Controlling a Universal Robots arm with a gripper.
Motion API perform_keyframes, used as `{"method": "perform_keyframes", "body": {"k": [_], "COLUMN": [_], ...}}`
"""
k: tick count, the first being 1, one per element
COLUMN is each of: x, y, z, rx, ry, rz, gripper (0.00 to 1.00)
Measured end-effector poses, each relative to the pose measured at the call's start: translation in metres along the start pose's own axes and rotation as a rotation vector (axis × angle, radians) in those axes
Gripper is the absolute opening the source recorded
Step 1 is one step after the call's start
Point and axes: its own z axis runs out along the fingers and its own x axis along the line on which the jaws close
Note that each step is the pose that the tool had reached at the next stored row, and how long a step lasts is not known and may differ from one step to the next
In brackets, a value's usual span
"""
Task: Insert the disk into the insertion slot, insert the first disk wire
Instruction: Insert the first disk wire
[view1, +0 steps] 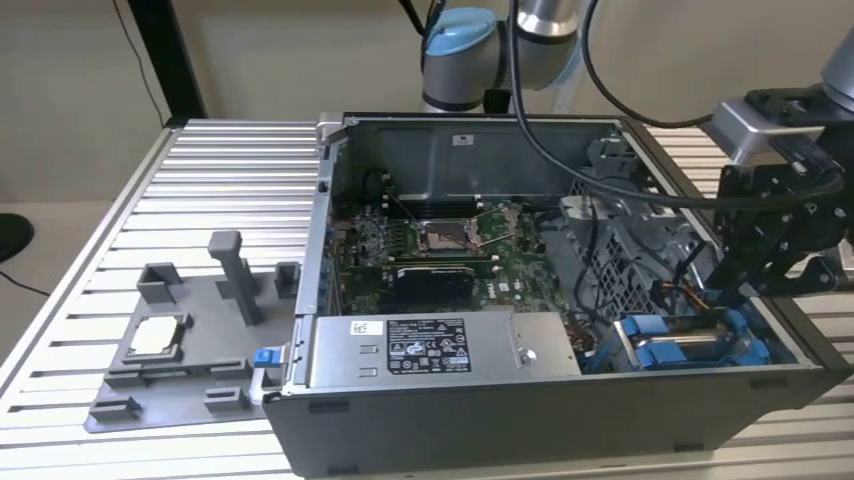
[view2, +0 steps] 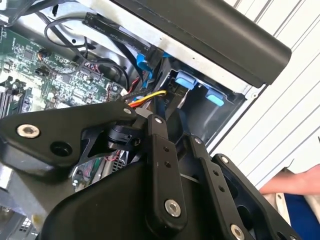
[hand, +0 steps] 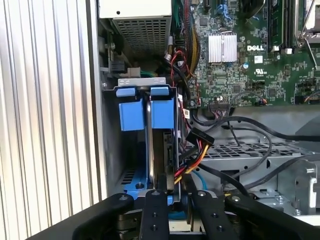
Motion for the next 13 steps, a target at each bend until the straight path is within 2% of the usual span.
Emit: {"method": "perform_keyframes", "body": {"k": [2, 4, 6, 11, 12, 13], "x": [0.0000, 0.0000, -0.0002, -0.0009, -0.0010, -0.0011], "y": [0.0000, -0.0004, -0.0031, -0.0183, -0.0204, -0.0220], "z": [-0.0019, -0.0019, -0.0020, -0.0019, -0.0019, -0.0019], "rx": [0.0000, -0.0004, -0.0008, -0.0019, -0.0022, -0.0025], "ry": [-0.0010, -0.0074, -0.0161, -0.0390, -0.0451, -0.0550], "rz": [0.000, 0.000, 0.000, 0.000, 0.000, 0.000], "gripper": [1.00, 1.00, 1.00, 1.00, 1.00, 1.00]}}
